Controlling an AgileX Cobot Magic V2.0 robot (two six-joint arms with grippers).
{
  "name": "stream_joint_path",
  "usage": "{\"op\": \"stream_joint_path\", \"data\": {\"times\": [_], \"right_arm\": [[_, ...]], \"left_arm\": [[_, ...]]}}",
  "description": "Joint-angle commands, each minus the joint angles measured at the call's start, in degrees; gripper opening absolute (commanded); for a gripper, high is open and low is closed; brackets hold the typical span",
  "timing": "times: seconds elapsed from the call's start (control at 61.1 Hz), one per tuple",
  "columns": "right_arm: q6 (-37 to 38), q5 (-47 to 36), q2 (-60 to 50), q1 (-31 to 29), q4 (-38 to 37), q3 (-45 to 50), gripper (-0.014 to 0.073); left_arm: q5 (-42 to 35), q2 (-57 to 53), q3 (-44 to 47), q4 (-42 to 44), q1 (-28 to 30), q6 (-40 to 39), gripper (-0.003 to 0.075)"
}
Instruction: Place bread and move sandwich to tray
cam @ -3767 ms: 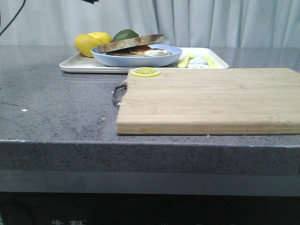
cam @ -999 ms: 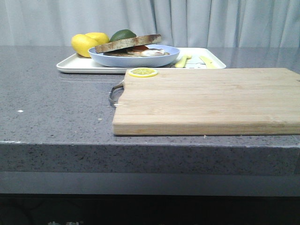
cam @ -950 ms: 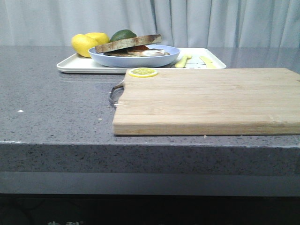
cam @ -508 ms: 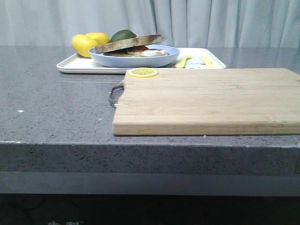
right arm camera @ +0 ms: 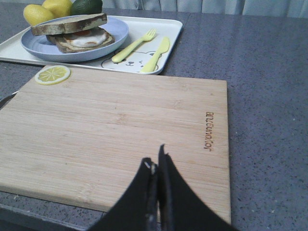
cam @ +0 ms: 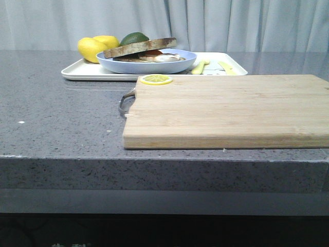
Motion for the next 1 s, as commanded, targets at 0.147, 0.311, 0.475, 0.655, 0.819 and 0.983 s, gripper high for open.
{"op": "stream_joint_path", "data": {"times": [0.147,0.311,0.475,0.655,0.819,0.983], "right_arm": [[-0.04,-4.35,0.34,-0.31,-0.07,-1.5,-0.0061],[-0.04,-4.35,0.34,-0.31,-0.07,-1.5,-0.0061],[-0.04,-4.35,0.34,-0.31,-0.07,-1.5,-0.0061],[-0.04,-4.35,0.34,-0.31,-0.07,-1.5,-0.0061],[-0.1,-7.63,0.1,-0.31,-0.59,-0.26,-0.0061],[-0.18,-21.76,-3.88,-3.6,-0.62,7.06,-0.0061]], "left_arm": [[-4.69,-1.28,-0.03,-0.51,0.14,0.08,-0.002],[-4.69,-1.28,-0.03,-0.51,0.14,0.08,-0.002],[-4.69,-1.28,-0.03,-0.51,0.14,0.08,-0.002],[-4.69,-1.28,-0.03,-0.51,0.14,0.08,-0.002],[-4.69,-1.28,-0.03,-0.51,0.14,0.08,-0.002],[-4.69,-1.28,-0.03,-0.51,0.14,0.08,-0.002]]}}
